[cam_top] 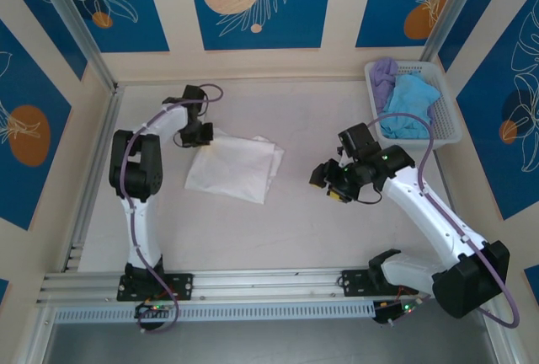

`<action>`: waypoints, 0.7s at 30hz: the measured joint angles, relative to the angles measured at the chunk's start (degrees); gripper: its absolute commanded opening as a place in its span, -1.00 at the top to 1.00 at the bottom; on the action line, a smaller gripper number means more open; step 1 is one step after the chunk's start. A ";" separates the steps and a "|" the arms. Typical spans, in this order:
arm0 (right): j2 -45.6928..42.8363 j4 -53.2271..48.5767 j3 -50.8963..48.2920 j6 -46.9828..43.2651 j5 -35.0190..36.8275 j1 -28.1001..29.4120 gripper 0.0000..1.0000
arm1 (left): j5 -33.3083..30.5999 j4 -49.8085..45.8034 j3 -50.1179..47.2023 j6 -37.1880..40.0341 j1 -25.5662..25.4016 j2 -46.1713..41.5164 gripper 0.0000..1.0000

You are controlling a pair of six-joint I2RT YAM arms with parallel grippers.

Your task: Fold and stack the t-shirts

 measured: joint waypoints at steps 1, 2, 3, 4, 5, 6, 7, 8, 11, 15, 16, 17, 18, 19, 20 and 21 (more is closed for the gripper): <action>0.22 -0.66 0.72 0.00 0.07 -0.48 -0.10 | -1.11 -0.44 1.84 0.83 1.03 0.83 1.00; 0.57 -1.40 1.66 0.00 0.13 -1.16 -0.09 | -2.10 -1.20 3.98 1.53 2.05 1.70 1.00; 0.92 -2.03 2.51 0.02 0.26 -1.77 -0.09 | -3.06 -1.90 6.49 2.45 3.28 2.80 1.00; 1.33 -2.64 3.30 0.02 0.33 -2.36 -0.09 | -3.69 -2.34 8.57 2.99 4.28 3.76 1.00; 1.86 -3.34 4.15 0.02 0.52 -2.89 -0.08 | -4.31 -2.89 11.37 3.56 5.55 5.01 1.00; 2.56 -3.98 5.05 0.04 0.68 -3.30 -0.08 | -4.76 -3.61 14.47 4.11 6.86 6.51 1.00; 3.28 -4.44 5.84 0.04 0.74 -3.63 -0.08 | -5.01 -4.17 16.81 4.48 7.89 7.74 1.00; 4.20 -5.03 6.78 0.09 0.79 -3.96 -0.07 | -5.18 -5.01 20.28 4.74 9.18 9.49 1.00; 7.96 -6.71 10.10 0.31 0.90 -4.55 -0.04 | -5.68 -7.15 29.31 5.84 12.22 14.40 1.00; 13.44 -7.89 14.21 0.79 0.90 -4.63 -0.02 | -6.01 -10.86 41.16 7.45 15.13 20.76 0.96; 14.45 -8.13 14.93 0.92 0.90 -4.63 -0.02 | -6.03 -11.45 43.54 7.67 15.61 21.99 0.95; 15.58 -8.33 15.74 1.11 0.90 -4.59 -0.02 | -6.01 -12.07 46.21 8.09 16.20 23.37 0.94; 16.48 -8.59 16.39 1.33 0.87 -4.57 -0.01 | -6.01 -12.57 48.30 8.46 16.74 24.39 0.93; 17.27 -8.74 16.98 1.53 0.90 -4.39 -0.01 | -6.03 -12.68 49.31 8.70 17.22 24.83 0.92; 18.29 -9.07 17.90 1.79 0.90 -4.24 -0.01 | -6.01 -12.72 49.96 8.96 17.75 25.05 0.93; 19.19 -9.42 18.84 1.99 0.92 -4.00 -0.01 | -6.03 -12.70 50.27 9.01 18.29 25.09 0.92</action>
